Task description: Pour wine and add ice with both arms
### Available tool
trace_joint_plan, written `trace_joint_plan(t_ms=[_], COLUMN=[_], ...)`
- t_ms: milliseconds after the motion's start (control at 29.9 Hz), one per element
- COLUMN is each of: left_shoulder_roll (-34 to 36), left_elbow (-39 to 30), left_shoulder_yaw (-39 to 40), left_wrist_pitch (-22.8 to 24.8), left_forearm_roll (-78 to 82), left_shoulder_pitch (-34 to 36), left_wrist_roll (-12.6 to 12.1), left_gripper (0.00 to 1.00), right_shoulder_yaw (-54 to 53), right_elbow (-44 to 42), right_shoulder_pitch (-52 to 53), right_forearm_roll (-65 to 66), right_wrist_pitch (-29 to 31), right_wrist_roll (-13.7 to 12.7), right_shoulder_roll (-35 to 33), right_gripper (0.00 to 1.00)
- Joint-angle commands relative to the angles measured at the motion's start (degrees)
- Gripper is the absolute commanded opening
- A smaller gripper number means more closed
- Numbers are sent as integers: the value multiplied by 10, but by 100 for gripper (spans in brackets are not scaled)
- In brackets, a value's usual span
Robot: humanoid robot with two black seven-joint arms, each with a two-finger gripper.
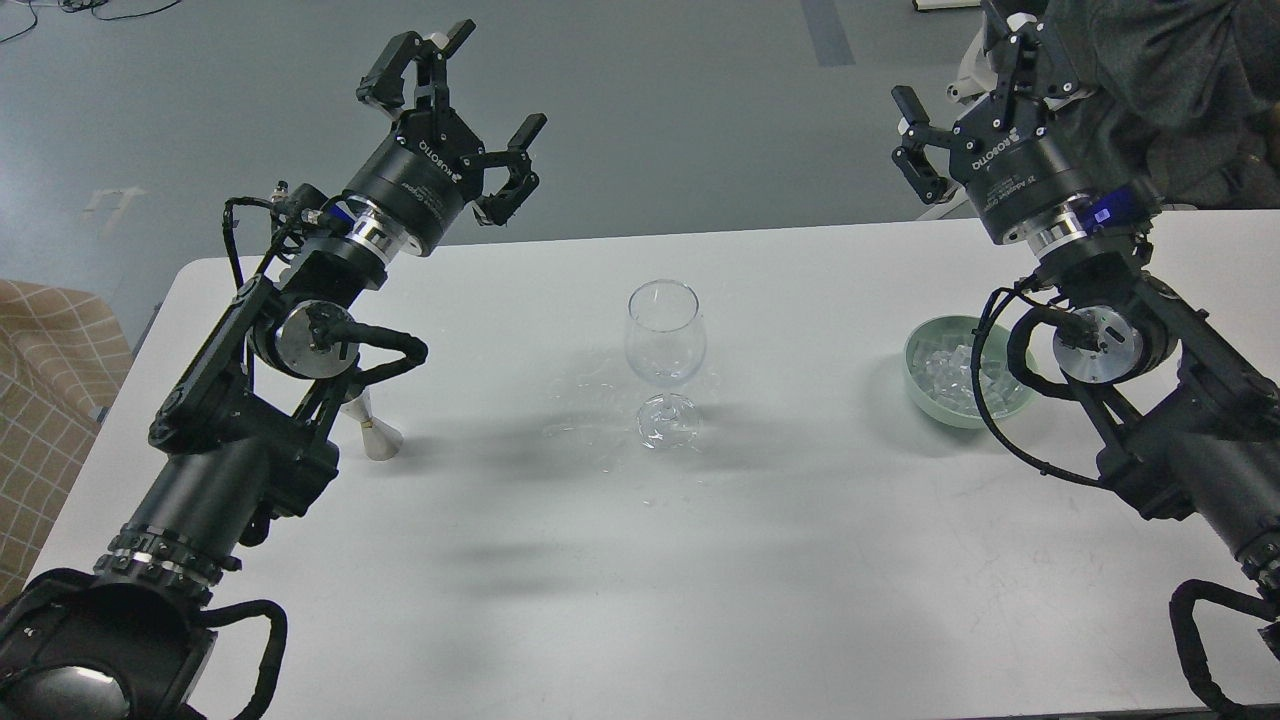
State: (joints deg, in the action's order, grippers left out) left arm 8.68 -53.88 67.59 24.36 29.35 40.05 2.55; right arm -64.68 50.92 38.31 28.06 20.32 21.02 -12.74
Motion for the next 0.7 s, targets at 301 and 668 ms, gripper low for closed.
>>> trace_joint_plan(t_ms=[301, 668], left_shoulder_roll=[8, 17], left_elbow=[7, 8], left_shoulder_yaw=[-4, 4], left_wrist_pitch=[-1, 6], left_forearm_roll=[-1, -3], left_shoulder_pitch=[2, -1], left_wrist_roll=[-8, -2], left_gripper=[98, 98], right_shoulder_yaw=[-2, 1], right_elbow=[-1, 2], right_shoulder_pitch=[4, 7], right_forearm_roll=[-4, -6], right_wrist_pitch=[-21, -22], right_wrist_roll=[-5, -9], right_shoulder_roll=[-3, -23], right_gripper=[100, 100])
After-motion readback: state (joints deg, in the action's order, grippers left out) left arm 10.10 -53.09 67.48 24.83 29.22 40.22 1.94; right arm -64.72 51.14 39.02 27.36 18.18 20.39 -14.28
